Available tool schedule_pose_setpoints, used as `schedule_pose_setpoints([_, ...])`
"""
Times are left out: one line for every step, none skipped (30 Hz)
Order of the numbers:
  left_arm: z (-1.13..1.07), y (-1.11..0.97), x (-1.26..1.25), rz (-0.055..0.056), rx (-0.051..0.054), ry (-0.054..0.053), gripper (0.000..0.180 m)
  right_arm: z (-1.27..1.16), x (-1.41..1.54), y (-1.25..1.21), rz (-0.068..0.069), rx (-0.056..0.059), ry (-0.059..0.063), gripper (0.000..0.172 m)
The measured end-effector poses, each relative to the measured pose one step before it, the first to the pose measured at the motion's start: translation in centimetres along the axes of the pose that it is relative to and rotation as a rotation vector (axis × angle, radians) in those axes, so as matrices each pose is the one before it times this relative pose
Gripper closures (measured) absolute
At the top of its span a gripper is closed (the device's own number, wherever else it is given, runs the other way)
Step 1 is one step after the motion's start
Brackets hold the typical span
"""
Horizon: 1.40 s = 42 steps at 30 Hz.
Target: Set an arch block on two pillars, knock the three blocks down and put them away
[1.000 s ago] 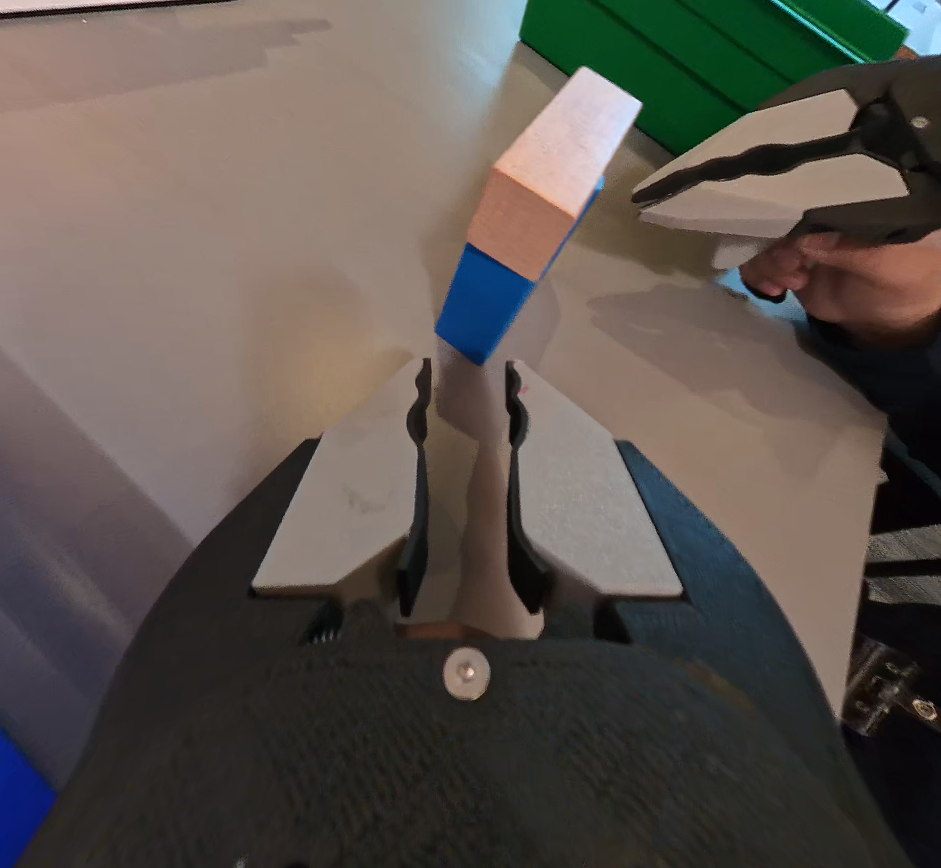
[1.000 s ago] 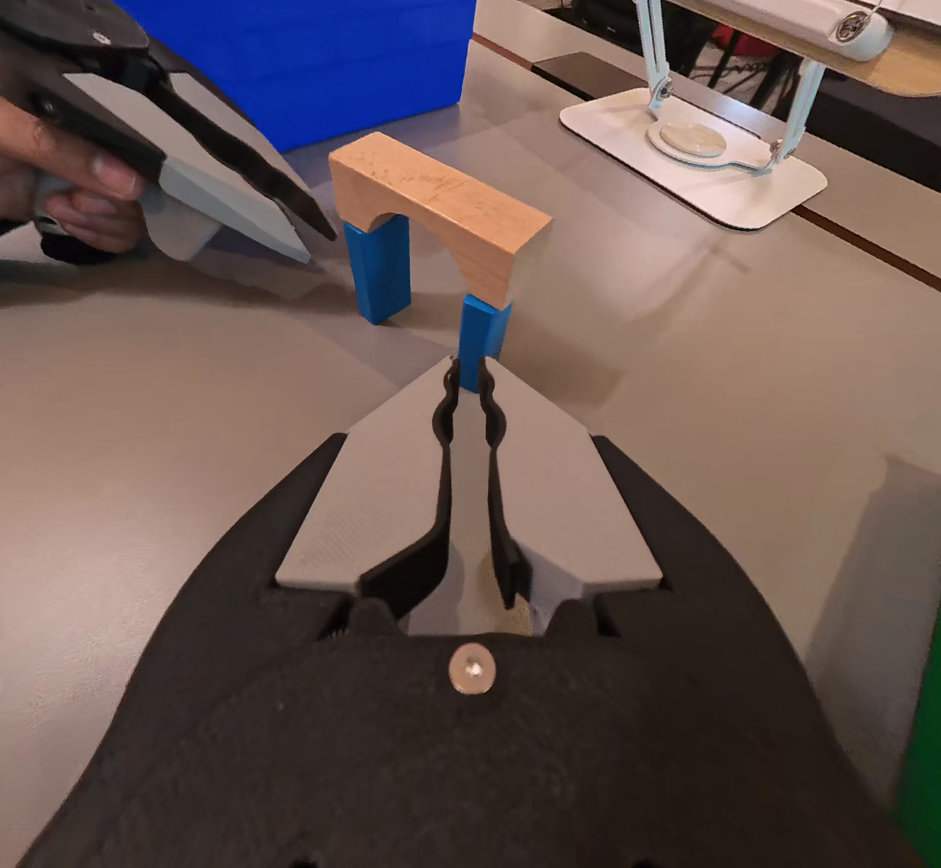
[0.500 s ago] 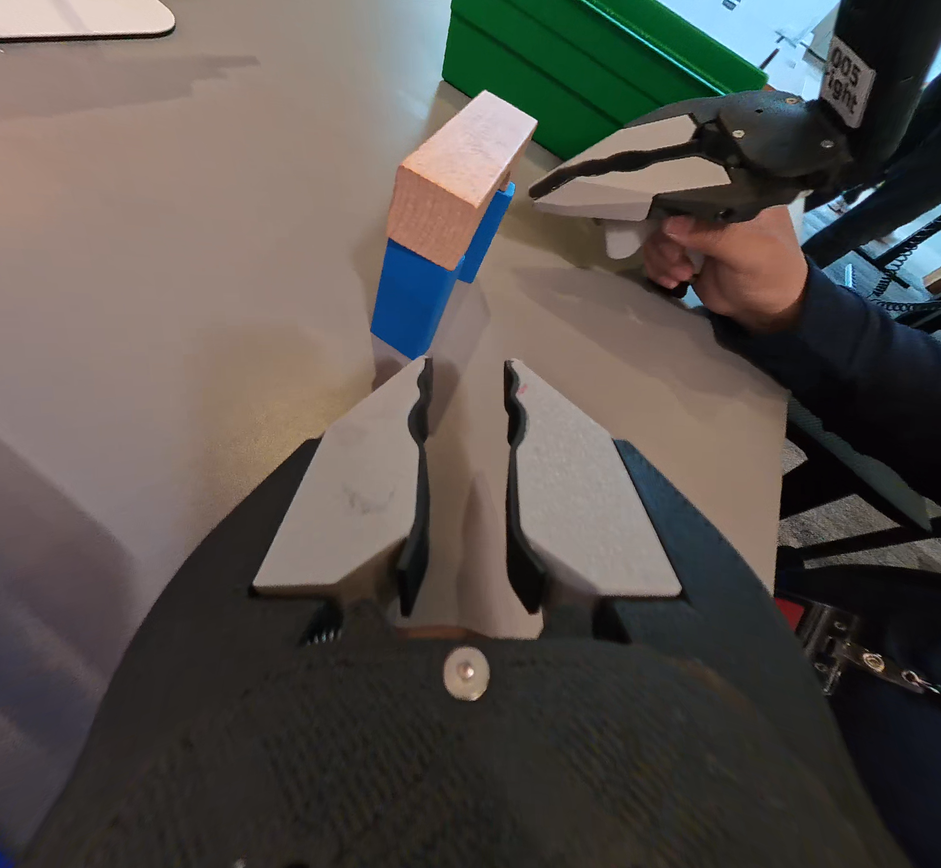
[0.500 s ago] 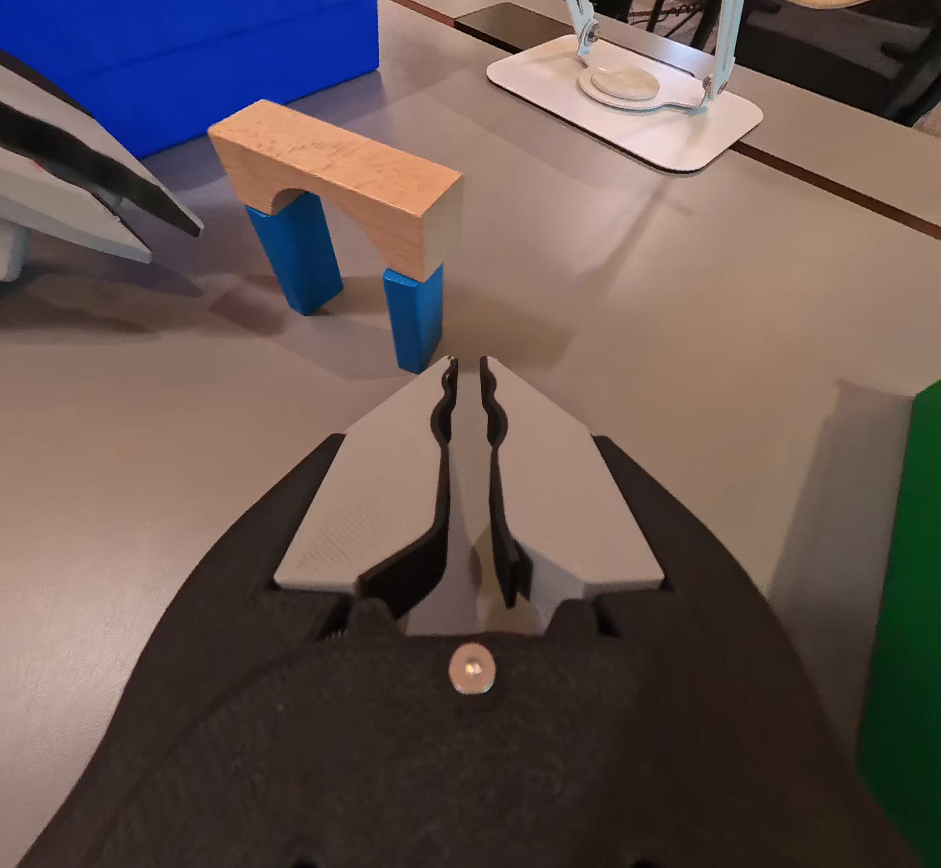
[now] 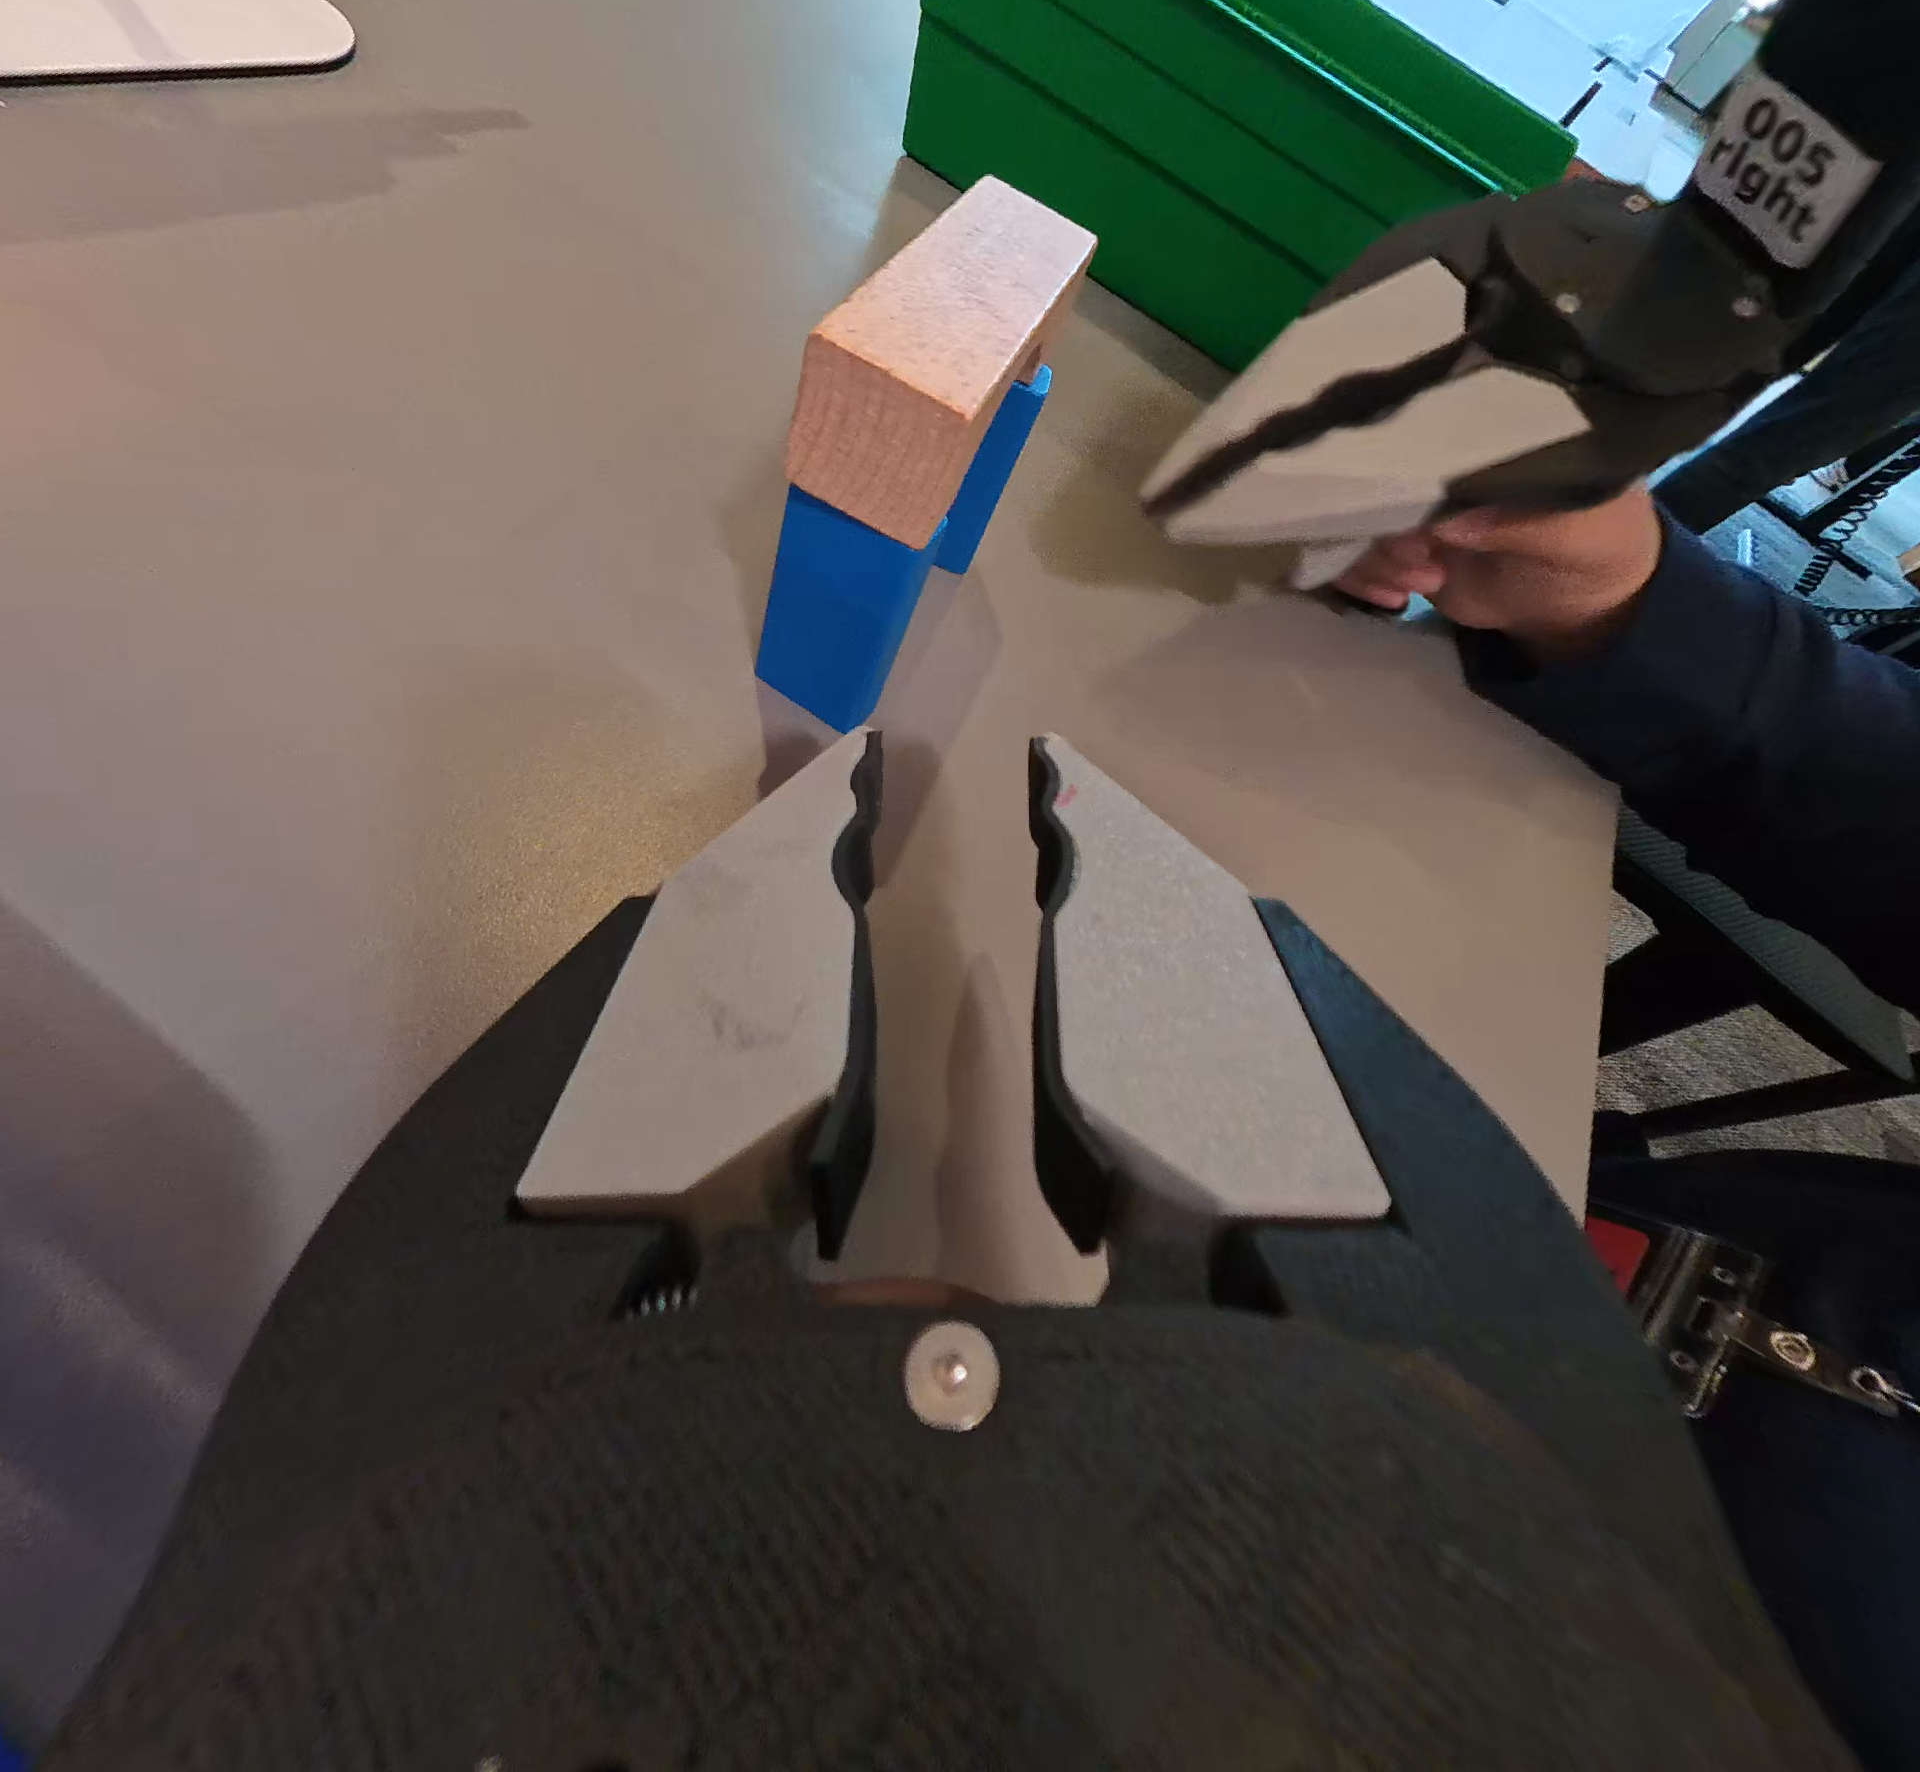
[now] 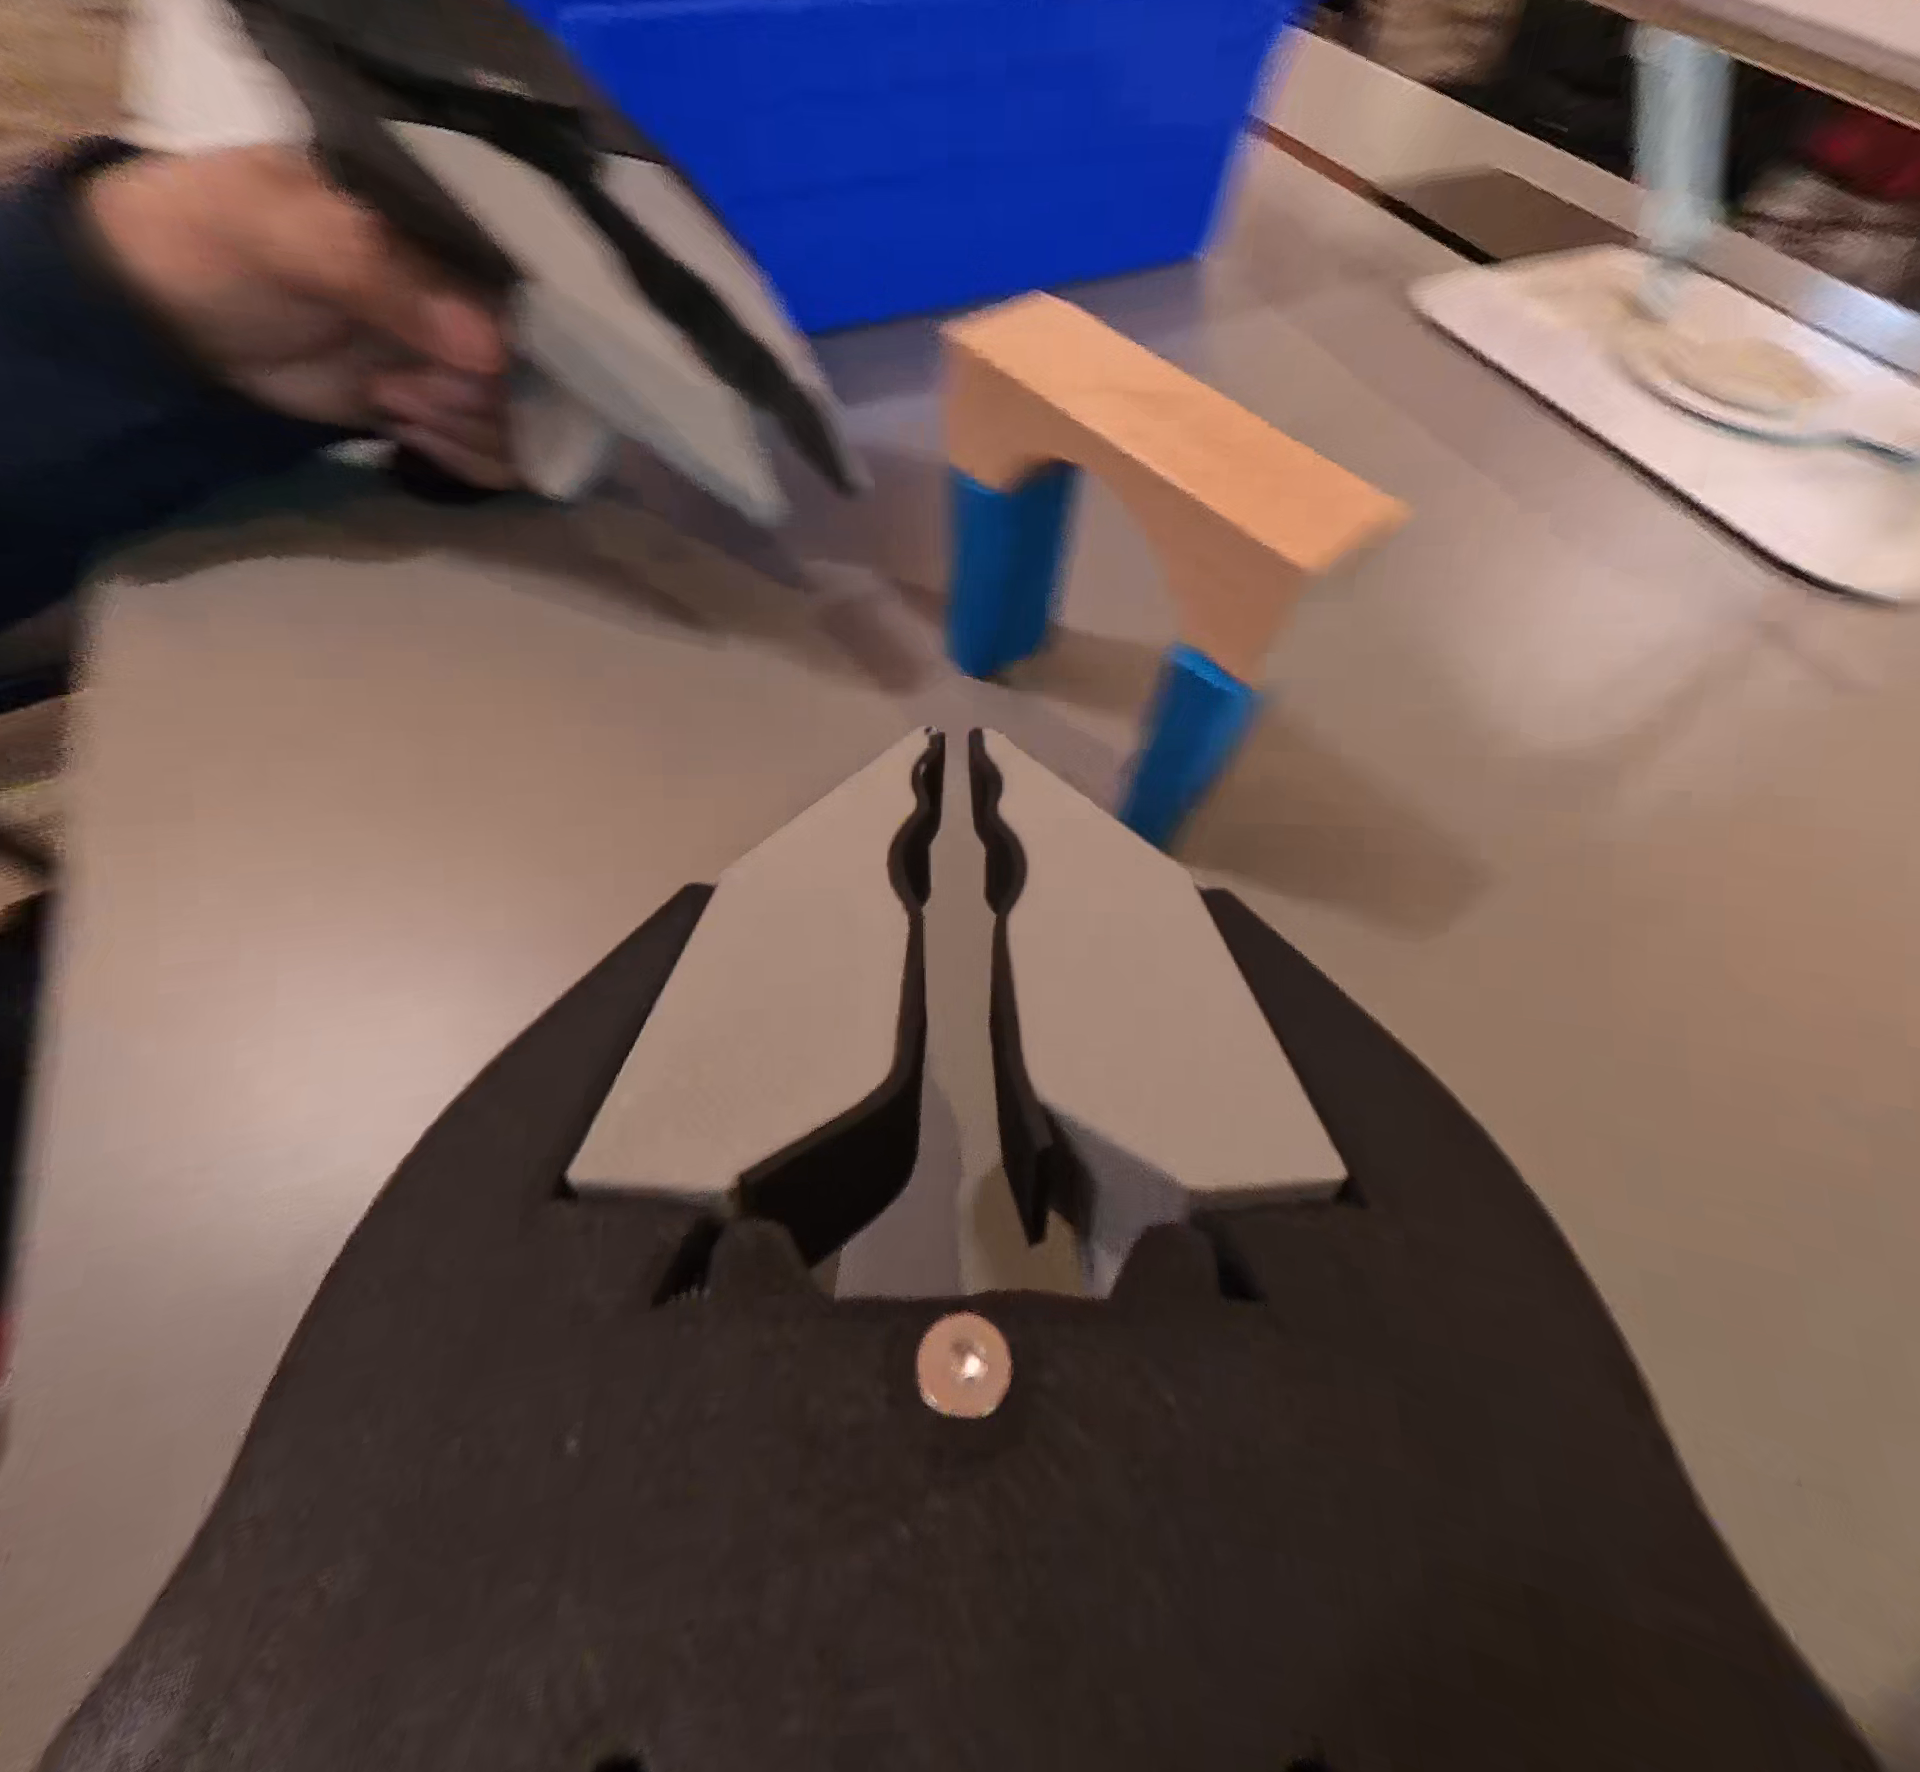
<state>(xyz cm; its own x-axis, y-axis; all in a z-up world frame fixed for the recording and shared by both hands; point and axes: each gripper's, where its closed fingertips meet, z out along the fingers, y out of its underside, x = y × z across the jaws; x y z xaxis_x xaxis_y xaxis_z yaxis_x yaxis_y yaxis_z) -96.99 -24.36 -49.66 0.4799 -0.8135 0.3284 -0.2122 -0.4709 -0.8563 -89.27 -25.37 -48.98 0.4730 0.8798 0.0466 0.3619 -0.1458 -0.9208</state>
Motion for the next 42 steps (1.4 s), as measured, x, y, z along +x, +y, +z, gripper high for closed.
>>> schedule_pose_setpoints([-0.032, -0.026, -0.003, -0.0010, 0.0028, 0.0013, 0.155, 0.191, -2.129, -0.425, -0.0123, 0.0191, -0.1271, 0.170])
schedule_pose_setpoints([-0.039, -0.046, 0.007, -0.0008, 0.0033, 0.0011, 0.155, 0.401, -2.142, -0.111, 0.0018, -0.0038, -0.1374, 0.168])
schedule_pose_setpoints([-0.033, -0.042, 0.005, -0.0005, 0.0036, 0.0013, 0.155, 0.592, -1.780, 0.105, 0.0112, -0.0225, -0.1222, 0.166])
schedule_pose_setpoints([-0.040, -0.046, 0.006, -0.0006, 0.0032, 0.0011, 0.155, 0.718, -1.259, 0.083, 0.0102, -0.0246, -0.0929, 0.162])
schedule_pose_setpoints([-0.025, -0.023, -0.012, -0.0015, 0.0020, 0.0007, 0.155, 0.793, -0.883, -0.077, -0.0009, -0.0187, -0.0703, 0.160])
schedule_pose_setpoints([-0.022, -0.027, -0.015, -0.0020, 0.0020, 0.0008, 0.155, 0.799, -0.651, -0.288, -0.0112, -0.0101, -0.0565, 0.159])
schedule_pose_setpoints([-0.033, -0.036, -0.023, -0.0026, 0.0029, 0.0006, 0.155, 0.790, -0.418, -0.565, -0.0137, 0.0000, -0.0434, 0.158])
schedule_pose_setpoints([-0.036, -0.044, -0.034, -0.0038, 0.0032, 0.0001, 0.155, 0.730, -0.266, -0.718, -0.0097, 0.0049, -0.0381, 0.159])
schedule_pose_setpoints([-0.040, -0.046, -0.078, -0.0052, 0.0035, -0.0017, 0.155, 0.605, -0.161, -0.642, -0.0061, -0.0014, -0.0365, 0.159])
schedule_pose_setpoints([-0.055, -0.046, -0.117, -0.0066, 0.0045, -0.0039, 0.155, 0.428, 0.453, -0.488, -0.0109, -0.0057, -0.0033, 0.159])
schedule_pose_setpoints([-0.057, -0.073, -0.121, -0.0077, 0.0055, -0.0039, 0.155, 0.123, 2.061, -0.301, -0.0094, -0.0056, 0.0872, 0.163])
schedule_pose_setpoints([-0.082, -0.115, -0.262, -0.0104, 0.0088, -0.0127, 0.155, -0.295, 4.114, 0.102, 0.0167, -0.0109, 0.2009, 0.167])
schedule_pose_setpoints([-0.109, -0.152, -0.408, -0.0137, 0.0123, -0.0212, 0.171, -0.235, 4.390, 0.985, 0.0480, -0.0430, 0.2033, 0.172])
schedule_pose_setpoints([-0.078, -0.092, -0.115, -0.0110, 0.0069, 0.0004, 0.178, 0.091, 3.215, 1.149, 0.0674, -0.0383, 0.1322, 0.172])
schedule_pose_setpoints([-0.009, 0.087, 0.053, -0.0103, -0.0052, 0.0113, 0.159, 0.056, 1.203, 0.332, 0.0879, -0.0110, 0.0233, 0.165])
schedule_pose_setpoints([0.016, 0.134, -0.290, -0.0163, -0.0085, -0.0105, 0.162, -0.478, -1.365, -0.420, 0.0341, 0.0341, -0.1115, 0.161])
schedule_pose_setpoints([-0.030, -0.023, -0.427, -0.0188, 0.0011, -0.0181, 0.163, -0.711, -1.802, -0.679, -0.0166, 0.0679, -0.1018, 0.167])
schedule_pose_setpoints([-0.102, -0.134, -0.265, -0.0142, 0.0091, -0.0072, 0.163, -0.585, -0.418, -0.221, -0.0351, 0.0282, 0.0024, 0.172])
schedule_pose_setpoints([-0.096, -0.129, -0.028, -0.0064, 0.0095, 0.0046, 0.162, -0.525, 0.634, 0.118, -0.0366, -0.0073, 0.0674, 0.172])
schedule_pose_setpoints([-0.060, -0.065, 0.049, 0.0000, 0.0056, 0.0043, 0.162, -0.457, 0.641, 0.226, -0.0291, -0.0118, 0.0566, 0.172])
schedule_pose_setpoints([0.002, 0.011, 0.044, 0.0044, -0.0005, -0.0006, 0.162, -0.379, 0.400, 0.094, -0.0063, 0.0033, 0.0290, 0.172])
schedule_pose_setpoints([0.056, 0.080, 0.032, 0.0066, -0.0052, -0.0028, 0.162, -0.350, 0.407, -0.027, 0.0182, 0.0090, 0.0186, 0.172])
schedule_pose_setpoints([0.062, 0.078, 0.052, 0.0075, -0.0055, -0.0025, 0.162, -0.345, 0.481, -0.166, 0.0281, 0.0169, 0.0157, 0.171])
schedule_pose_setpoints([0.028, 0.036, 0.028, 0.0060, -0.0028, -0.0029, 0.161, -0.362, 0.369, -0.339, 0.0276, 0.0269, 0.0041, 0.169])
schedule_pose_setpoints([-0.006, -0.003, -0.007, 0.0024, 0.0008, -0.0032, 0.161, -0.362, 0.380, -0.344, 0.0291, 0.0264, 0.0028, 0.169])
schedule_pose_setpoints([-0.029, -0.038, -0.037, -0.0017, 0.0035, -0.0017, 0.161, -0.367, 0.493, -0.265, 0.0290, 0.0209, 0.0095, 0.169])
schedule_pose_setpoints([-0.057, -0.066, -0.038, -0.0047, 0.0048, 0.0007, 0.161, -0.402, 0.643, -0.251, 0.0205, 0.0187, 0.0204, 0.168])
schedule_pose_setpoints([-0.035, -0.057, -0.041, -0.0058, 0.0045, 0.0012, 0.161, -0.517, 0.871, -0.271, 0.0095, 0.0172, 0.0371, 0.168])
schedule_pose_setpoints([-0.028, -0.030, -0.033, -0.0040, 0.0027, 0.0009, 0.161, -0.675, 1.173, -0.430, 0.0065, 0.0251, 0.0570, 0.168])
schedule_pose_setpoints([-0.012, -0.007, 0.003, -0.0007, 0.0006, 0.0006, 0.161, -0.779, 1.285, -0.670, 0.0129, 0.0407, 0.0627, 0.168])
schedule_pose_setpoints([0.017, 0.011, 0.013, 0.0019, -0.0012, -0.0005, 0.161, -0.846, 1.349, -0.764, 0.0213, 0.0464, 0.0636, 0.168])
schedule_pose_setpoints([0.041, 0.038, 0.025, 0.0031, -0.0031, -0.0015, 0.161, -0.850, 1.583, -0.769, 0.0228, 0.0471, 0.0787, 0.167])
schedule_pose_setpoints([0.040, 0.057, 0.012, 0.0034, -0.0043, -0.0015, 0.161, -0.755, 1.506, -0.712, 0.0197, 0.0438, 0.0733, 0.166])
schedule_pose_setpoints([0.049, 0.043, 0.017, 0.0027, -0.0037, -0.0010, 0.161, -0.563, 1.199, -0.535, 0.0222, 0.0319, 0.0513, 0.165])
schedule_pose_setpoints([0.026, 0.026, 0.014, 0.0016, -0.0022, -0.0002, 0.160, -0.366, 0.840, -0.284, 0.0262, 0.0181, 0.0283, 0.165])
schedule_pose_setpoints([0.020, 0.023, 0.010, 0.0005, -0.0013, 0.0001, 0.160, -0.158, 0.610, -0.019, 0.0292, 0.0047, 0.0151, 0.164])
schedule_pose_setpoints([0.001, 0.000, -0.004, -0.0004, -0.0004, 0.0001, 0.160, -0.020, 0.431, 0.140, 0.0289, -0.0047, 0.0080, 0.162])
schedule_pose_setpoints([0.000, 0.003, -0.002, -0.0011, 0.0001, 0.0005, 0.160, 0.093, 0.202, 0.206, 0.0246, -0.0084, -0.0027, 0.161])
schedule_pose_setpoints([0.009, 0.004, -0.001, -0.0012, -0.0004, 0.0006, 0.160, 0.144, 0.017, 0.208, 0.0197, -0.0088, -0.0092, 0.160])
schedule_pose_setpoints([0.013, 0.011, -0.008, -0.0003, -0.0011, 0.0002, 0.160, 0.142, -0.013, 0.198, 0.0135, -0.0074, -0.0066, 0.160])
schedule_pose_setpoints([0.012, 0.008, 0.006, 0.0005, -0.0007, -0.0001, 0.160, 0.143, -0.018, 0.205, 0.0061, -0.0084, -0.0024, 0.159])
schedule_pose_setpoints([0.001, 0.010, 0.007, 0.0007, -0.0004, -0.0001, 0.160, 0.123, -0.035, 0.230, -0.0006, -0.0119, 0.0001, 0.158])
